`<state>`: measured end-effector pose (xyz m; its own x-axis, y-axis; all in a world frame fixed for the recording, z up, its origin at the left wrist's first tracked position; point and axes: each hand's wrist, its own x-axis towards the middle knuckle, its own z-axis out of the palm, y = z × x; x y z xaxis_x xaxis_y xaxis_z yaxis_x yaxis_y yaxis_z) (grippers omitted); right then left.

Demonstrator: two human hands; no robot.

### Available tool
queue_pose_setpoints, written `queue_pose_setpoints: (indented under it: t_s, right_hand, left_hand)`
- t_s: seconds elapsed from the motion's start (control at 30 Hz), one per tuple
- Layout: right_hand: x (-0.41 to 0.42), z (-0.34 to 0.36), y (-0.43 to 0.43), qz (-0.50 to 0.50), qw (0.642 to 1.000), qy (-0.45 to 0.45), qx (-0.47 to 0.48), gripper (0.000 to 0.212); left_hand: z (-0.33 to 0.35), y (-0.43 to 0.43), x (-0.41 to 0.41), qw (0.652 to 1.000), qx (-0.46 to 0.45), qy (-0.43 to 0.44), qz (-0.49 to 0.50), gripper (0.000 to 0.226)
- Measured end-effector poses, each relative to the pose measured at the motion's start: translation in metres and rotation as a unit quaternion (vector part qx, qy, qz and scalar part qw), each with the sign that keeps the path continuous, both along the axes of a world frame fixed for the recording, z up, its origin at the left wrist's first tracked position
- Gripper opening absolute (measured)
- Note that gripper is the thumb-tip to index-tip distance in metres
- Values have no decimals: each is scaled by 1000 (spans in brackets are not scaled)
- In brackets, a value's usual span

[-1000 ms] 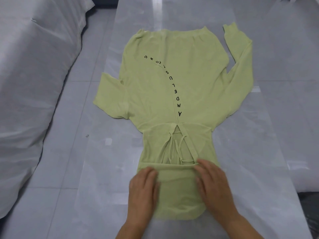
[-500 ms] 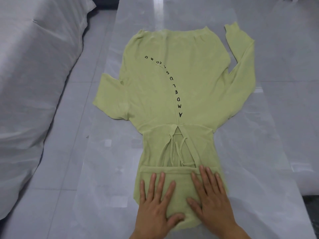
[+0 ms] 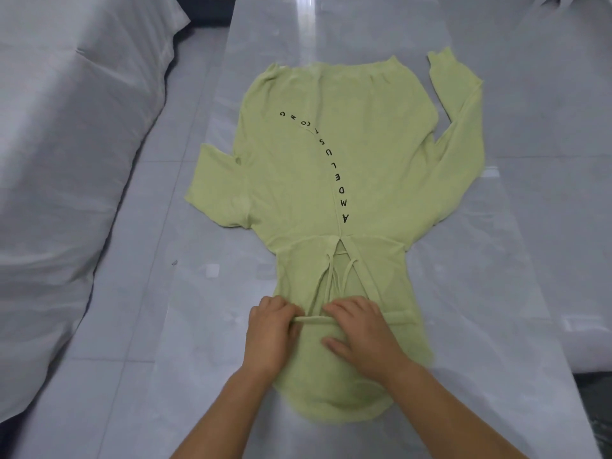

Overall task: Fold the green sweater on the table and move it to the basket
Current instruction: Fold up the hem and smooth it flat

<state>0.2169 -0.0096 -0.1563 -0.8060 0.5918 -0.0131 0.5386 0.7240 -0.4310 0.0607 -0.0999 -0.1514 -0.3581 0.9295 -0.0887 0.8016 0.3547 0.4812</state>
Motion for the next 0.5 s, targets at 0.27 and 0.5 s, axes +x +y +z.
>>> queue_pose_setpoints:
  t_s: [0.27, 0.5]
  right_hand:
    - [10, 47, -52, -57, 986, 77, -138, 28]
    - [47, 32, -92, -142, 978, 104, -111, 17]
  left_hand:
    - [56, -39, -4, 969, 117, -219, -5, 24]
    - [34, -41, 28, 990, 26, -131, -36, 25]
